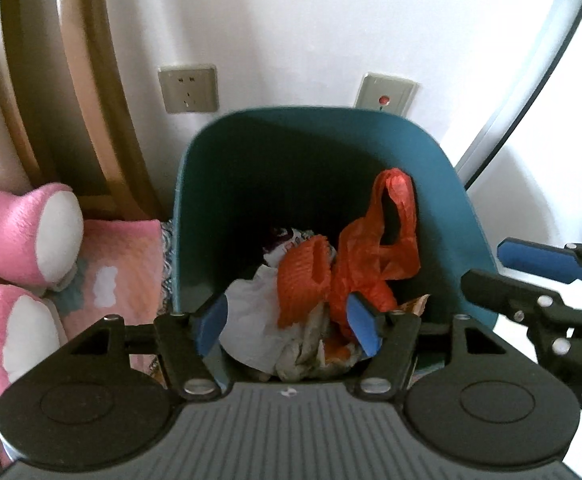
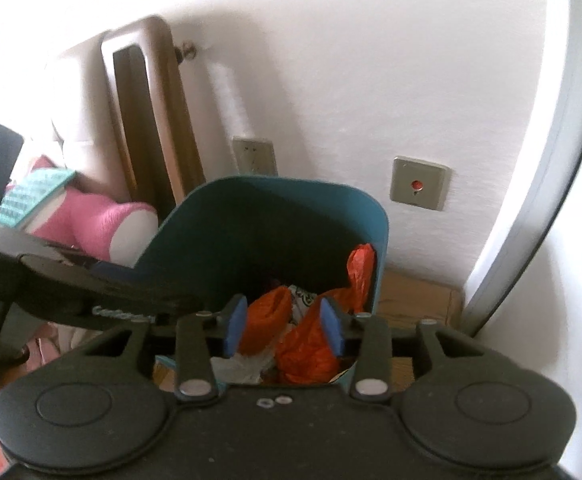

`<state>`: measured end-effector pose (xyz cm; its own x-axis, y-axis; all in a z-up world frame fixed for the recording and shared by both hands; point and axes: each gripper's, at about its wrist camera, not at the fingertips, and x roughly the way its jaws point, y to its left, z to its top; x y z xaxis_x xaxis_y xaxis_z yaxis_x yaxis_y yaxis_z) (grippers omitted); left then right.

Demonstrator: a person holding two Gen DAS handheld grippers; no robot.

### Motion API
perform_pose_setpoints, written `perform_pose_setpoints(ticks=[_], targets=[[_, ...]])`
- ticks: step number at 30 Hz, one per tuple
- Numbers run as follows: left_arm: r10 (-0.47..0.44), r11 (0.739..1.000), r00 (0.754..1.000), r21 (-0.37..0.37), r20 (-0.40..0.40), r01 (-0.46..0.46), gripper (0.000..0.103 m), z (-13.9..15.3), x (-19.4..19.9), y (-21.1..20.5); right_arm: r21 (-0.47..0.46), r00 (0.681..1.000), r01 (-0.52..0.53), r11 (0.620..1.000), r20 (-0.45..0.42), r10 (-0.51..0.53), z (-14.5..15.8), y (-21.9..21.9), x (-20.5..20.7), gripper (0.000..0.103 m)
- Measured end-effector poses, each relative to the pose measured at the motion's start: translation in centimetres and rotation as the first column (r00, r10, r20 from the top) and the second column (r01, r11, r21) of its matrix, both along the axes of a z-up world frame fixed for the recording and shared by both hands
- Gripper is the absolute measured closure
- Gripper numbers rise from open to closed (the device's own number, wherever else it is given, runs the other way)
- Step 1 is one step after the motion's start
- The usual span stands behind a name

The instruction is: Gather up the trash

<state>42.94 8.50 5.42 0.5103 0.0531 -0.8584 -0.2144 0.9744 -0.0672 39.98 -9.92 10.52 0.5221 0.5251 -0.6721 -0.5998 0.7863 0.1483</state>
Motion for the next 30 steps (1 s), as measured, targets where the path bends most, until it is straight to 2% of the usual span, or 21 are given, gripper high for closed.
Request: perform_pose_setpoints(ticks=[8,11,14,16,24,28,30], targets=[[-0.039,0.999,0.993,0.029,0.112,0.036,0.037,3.7,-4.3,0.5,0.089,0.997,0.07,0.994,0.022,-0.072,3.1,-0.9,-3.6,0.057],[-0.068,0.997,0.987,0.048,0.148,0.061,0.037,5.3,-6.0,0.7,0.12,0.995,0.085,0.989,0.038,-0.09,4.3,-1.1,-5.3,0.051],[-0.091,0.995,0.977,0.059,0.195,0.081,0.027,7.1,-7.7,0.6,0.15,0.994,0.088,0.985,0.052,-0.096,5.5,-1.1,-7.0,0.049],[-0.108,0.993,0.967,0.067,0.231,0.095,0.024,8.3,-9.1,0.6,0.16,0.992,0.097,0.982,0.07,-0.109,6.2,-1.0,-8.2,0.047],[-0.157,0.987,0.938,0.086,0.309,0.137,0.02,12.0,-13.9,0.7,0.195,0.98,0.137,0.971,0.114,-0.161,8.3,-1.0,-12.6,0.045],[-0.135,0.99,0.935,0.087,0.328,0.113,0.0,12.8,-15.7,1.4,0.198,0.974,0.153,0.968,0.134,-0.182,9.0,-0.7,-14.5,0.045],[-0.116,0.993,0.929,0.062,0.35,0.1,0.0,13.1,-16.7,2.0,0.203,0.972,0.159,0.966,0.14,-0.19,9.2,-0.5,-15.3,0.044]])
